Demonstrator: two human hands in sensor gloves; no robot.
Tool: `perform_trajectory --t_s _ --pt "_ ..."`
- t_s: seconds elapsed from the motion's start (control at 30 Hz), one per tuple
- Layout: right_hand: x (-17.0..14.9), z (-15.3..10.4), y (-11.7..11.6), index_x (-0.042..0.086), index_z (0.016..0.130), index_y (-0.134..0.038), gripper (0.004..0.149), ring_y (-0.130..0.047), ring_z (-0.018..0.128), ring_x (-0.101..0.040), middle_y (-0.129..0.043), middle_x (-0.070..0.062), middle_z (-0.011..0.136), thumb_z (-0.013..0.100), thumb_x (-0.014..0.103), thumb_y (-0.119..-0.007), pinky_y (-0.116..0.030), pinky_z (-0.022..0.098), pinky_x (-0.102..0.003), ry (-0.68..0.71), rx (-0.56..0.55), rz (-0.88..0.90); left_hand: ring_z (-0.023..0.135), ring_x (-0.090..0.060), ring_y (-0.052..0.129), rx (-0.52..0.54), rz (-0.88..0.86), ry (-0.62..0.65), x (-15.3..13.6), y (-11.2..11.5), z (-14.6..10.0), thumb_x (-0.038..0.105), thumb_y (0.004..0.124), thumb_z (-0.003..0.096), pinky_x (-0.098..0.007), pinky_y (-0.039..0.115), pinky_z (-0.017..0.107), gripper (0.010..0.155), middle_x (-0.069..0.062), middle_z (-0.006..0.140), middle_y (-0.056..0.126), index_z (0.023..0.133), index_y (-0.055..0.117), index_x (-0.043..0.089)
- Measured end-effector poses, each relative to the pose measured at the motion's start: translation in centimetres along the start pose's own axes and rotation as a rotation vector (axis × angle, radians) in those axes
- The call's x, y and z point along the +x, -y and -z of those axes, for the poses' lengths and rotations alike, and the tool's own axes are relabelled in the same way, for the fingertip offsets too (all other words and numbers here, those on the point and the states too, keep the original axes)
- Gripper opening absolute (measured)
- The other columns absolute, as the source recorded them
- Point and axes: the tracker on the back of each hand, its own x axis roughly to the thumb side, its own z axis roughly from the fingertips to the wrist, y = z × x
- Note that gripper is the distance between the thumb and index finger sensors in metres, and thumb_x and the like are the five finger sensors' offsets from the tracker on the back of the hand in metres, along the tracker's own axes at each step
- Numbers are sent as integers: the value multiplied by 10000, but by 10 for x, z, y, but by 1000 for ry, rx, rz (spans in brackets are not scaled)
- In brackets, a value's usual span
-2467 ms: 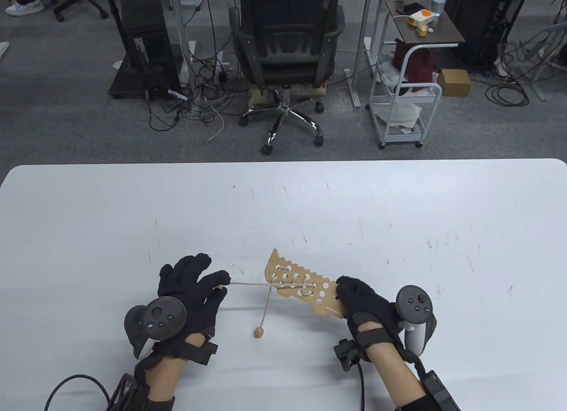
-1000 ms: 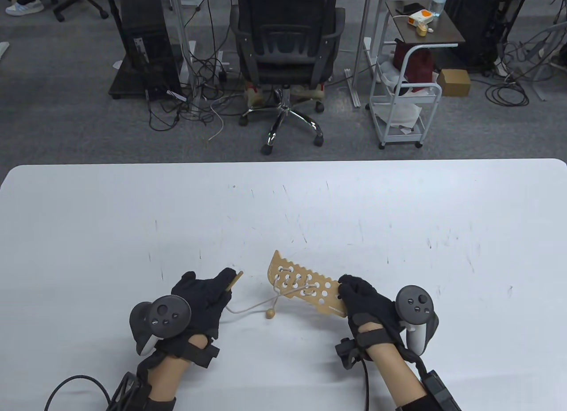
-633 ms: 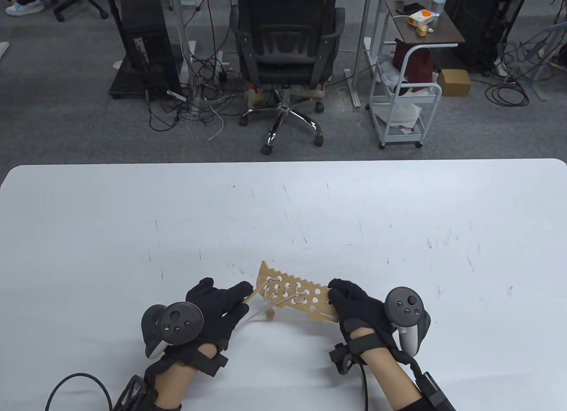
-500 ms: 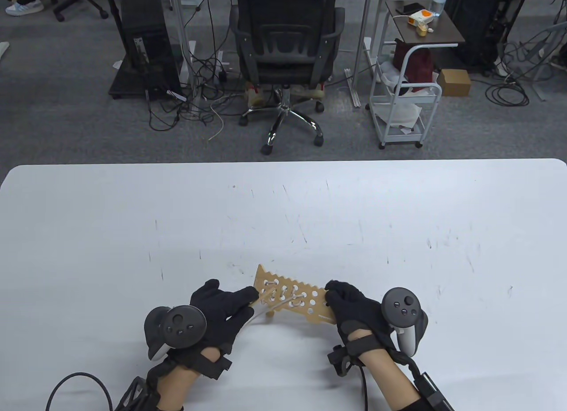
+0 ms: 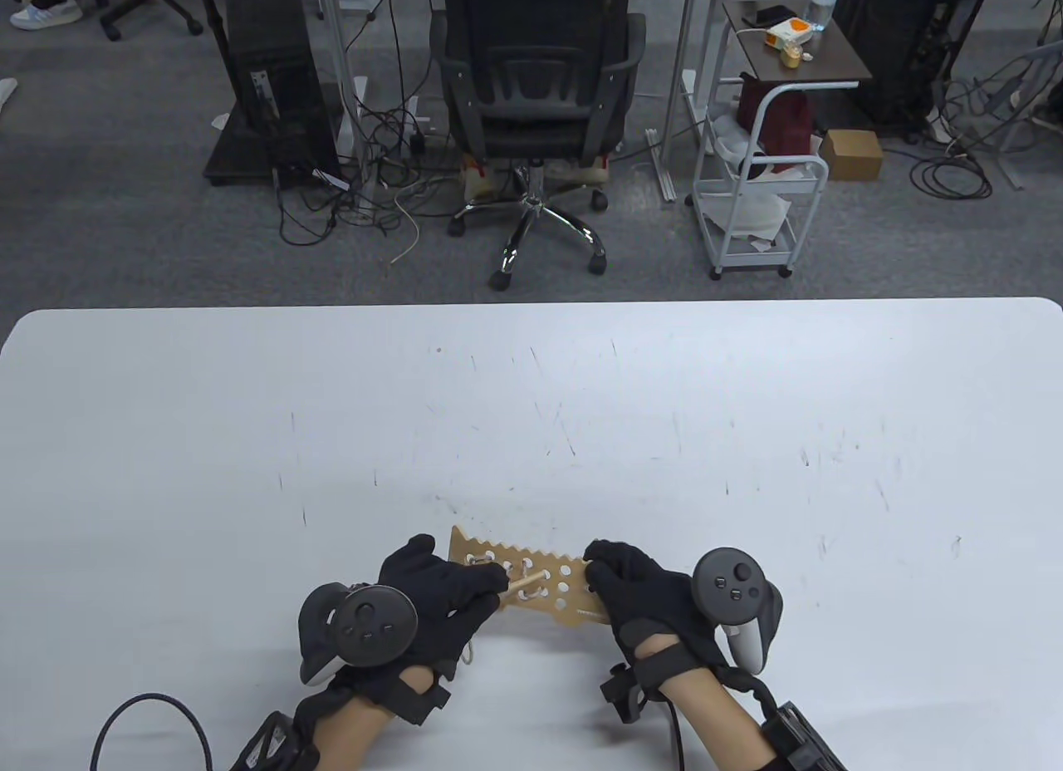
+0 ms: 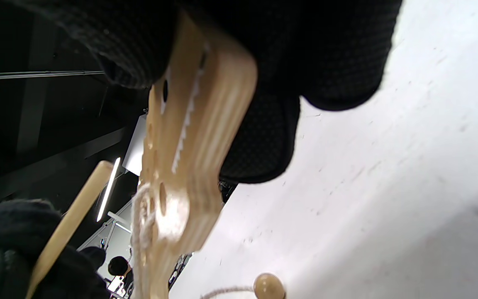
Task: Thread rope through all holes on crocodile lacing toy
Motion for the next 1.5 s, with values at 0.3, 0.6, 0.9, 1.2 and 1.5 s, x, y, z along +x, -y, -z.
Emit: perform_trajectory --t_s 0.3,0.6,0.9,1.2,1.5 --pt "4 -2 -4 83 823 -810 452 -1106 448 -219 -1023 -90 658 455 347 -817 -866 384 -380 23 18 -22 574 -223 1032 -22 31 0 5 4 1 408 933 403 -561 600 739 403 33 602 1087 800 938 339" --pt "12 -6 -10 83 822 -812 454 -1106 445 -219 -1025 -91 655 454 349 -820 -867 381 -383 70 44 -74 546 -216 1028 -55 -2 10 9 8 2 414 939 407 -557 599 741 402 33 572 1083 800 942 331" --pt "16 -8 -9 80 819 -824 459 -1114 416 -212 -1036 -95 636 452 354 -828 -875 367 -374 86 31 -106 528 -205 1033 -15 -160 53 11 10 2 469 938 370 -562 602 735 463 38 546 1082 812 930 331" --pt "22 -10 -14 82 818 -830 463 -1115 411 -211 -1043 -91 629 450 362 -835 -877 365 -372 113 46 -111 713 -234 904 44 -18 13 13 13 2 544 927 350 -566 546 752 575 51 718 957 894 850 375" --pt "27 -12 -19 69 832 -820 490 -1111 429 -230 -1030 -110 650 435 354 -854 -877 368 -377 183 63 -58 891 -298 771 51 10 -29 9 16 4 595 904 346 -586 468 770 628 0 934 832 932 811 393"
